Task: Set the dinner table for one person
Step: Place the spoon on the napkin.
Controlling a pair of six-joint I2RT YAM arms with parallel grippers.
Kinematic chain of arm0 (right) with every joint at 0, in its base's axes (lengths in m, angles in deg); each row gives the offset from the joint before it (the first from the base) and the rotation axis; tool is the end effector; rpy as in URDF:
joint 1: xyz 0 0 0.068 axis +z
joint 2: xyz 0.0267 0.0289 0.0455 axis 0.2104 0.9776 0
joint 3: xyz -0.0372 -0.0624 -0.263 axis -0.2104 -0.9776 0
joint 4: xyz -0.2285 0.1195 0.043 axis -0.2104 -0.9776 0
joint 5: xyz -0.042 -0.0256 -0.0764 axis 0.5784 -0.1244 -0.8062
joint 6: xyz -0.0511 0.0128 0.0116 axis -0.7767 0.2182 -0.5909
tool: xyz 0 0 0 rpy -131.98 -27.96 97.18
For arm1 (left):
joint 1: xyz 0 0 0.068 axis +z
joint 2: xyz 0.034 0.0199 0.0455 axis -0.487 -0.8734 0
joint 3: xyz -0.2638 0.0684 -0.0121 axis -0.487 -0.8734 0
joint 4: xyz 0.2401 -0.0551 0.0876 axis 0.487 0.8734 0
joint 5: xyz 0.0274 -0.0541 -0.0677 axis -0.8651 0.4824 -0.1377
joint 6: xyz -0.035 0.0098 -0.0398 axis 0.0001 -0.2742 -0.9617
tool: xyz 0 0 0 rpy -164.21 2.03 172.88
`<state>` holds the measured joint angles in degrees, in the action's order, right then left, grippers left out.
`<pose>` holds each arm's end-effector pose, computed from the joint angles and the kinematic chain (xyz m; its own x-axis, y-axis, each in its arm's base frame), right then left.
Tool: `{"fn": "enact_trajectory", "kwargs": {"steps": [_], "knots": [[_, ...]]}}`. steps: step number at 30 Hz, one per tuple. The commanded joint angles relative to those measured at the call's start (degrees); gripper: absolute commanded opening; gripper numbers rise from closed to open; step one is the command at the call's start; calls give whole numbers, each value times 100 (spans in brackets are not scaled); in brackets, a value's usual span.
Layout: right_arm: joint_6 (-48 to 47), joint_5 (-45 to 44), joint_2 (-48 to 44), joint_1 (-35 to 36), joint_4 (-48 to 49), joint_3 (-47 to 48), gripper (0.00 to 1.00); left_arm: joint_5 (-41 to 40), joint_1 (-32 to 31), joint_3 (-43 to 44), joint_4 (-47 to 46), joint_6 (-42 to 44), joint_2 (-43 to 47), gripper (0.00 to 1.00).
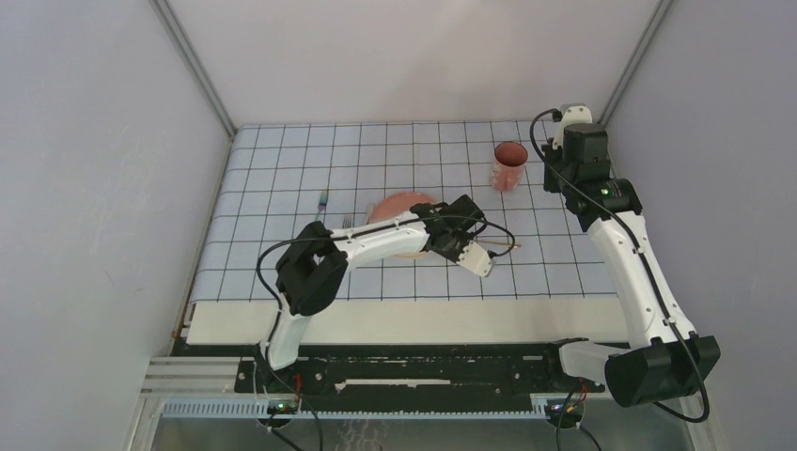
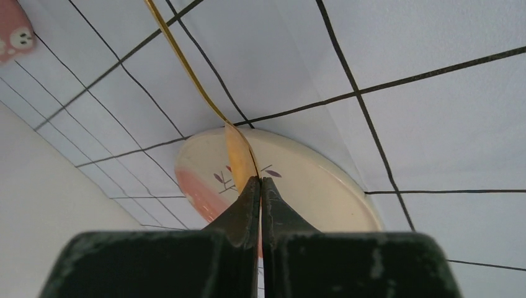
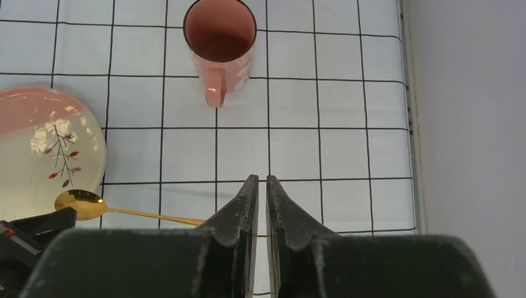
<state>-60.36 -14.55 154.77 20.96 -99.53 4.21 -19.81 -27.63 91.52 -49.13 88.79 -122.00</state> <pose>0.2550 0.0321 0.3854 -0.5499 -0.1508 -0.8215 -0.0200 0.9857 -0.1675 0.2480 -0.3715 0.2012 0.5386 0.8370 -0.0964 0.7750 -0.4473 0.4463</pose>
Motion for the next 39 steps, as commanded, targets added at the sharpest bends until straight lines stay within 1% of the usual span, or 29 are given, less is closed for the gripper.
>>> {"fn": "enact_trajectory", "kwargs": {"steps": [1,3,4,11,14,16,20,24,27,35,39], "knots": [[-47,-32,-96,-47,128,94,15,-185,-44,76,-626,1045,112,0],[-55,-10,-117,-69,164,38,15,-284,-59,128,-900,1228,11,0],[-65,-10,-110,-73,163,38,15,-382,-80,22,-1201,1369,0,0],[-91,9,-152,-106,115,25,15,-1060,-189,-924,-3191,2450,-137,0],[-85,25,-187,-132,118,21,15,-1172,-185,-1438,-4037,3082,-145,0],[-74,43,-196,-135,119,20,15,-1145,-183,-1583,-4250,3293,-164,0],[-58,76,-188,-135,119,20,15,-1019,-185,-1215,-3950,3050,-251,0],[-38,96,-184,-135,142,18,15,-959,-184,-1092,-3763,2852,-223,0],[-26,111,-184,-135,176,30,15,-904,-184,-822,-3164,2498,-252,0],[45,135,-170,-117,173,87,15,-953,-219,-723,-2520,2187,-362,0],[41,122,-174,-120,197,87,15,-1017,-245,-712,-2515,2189,-459,1]]}}
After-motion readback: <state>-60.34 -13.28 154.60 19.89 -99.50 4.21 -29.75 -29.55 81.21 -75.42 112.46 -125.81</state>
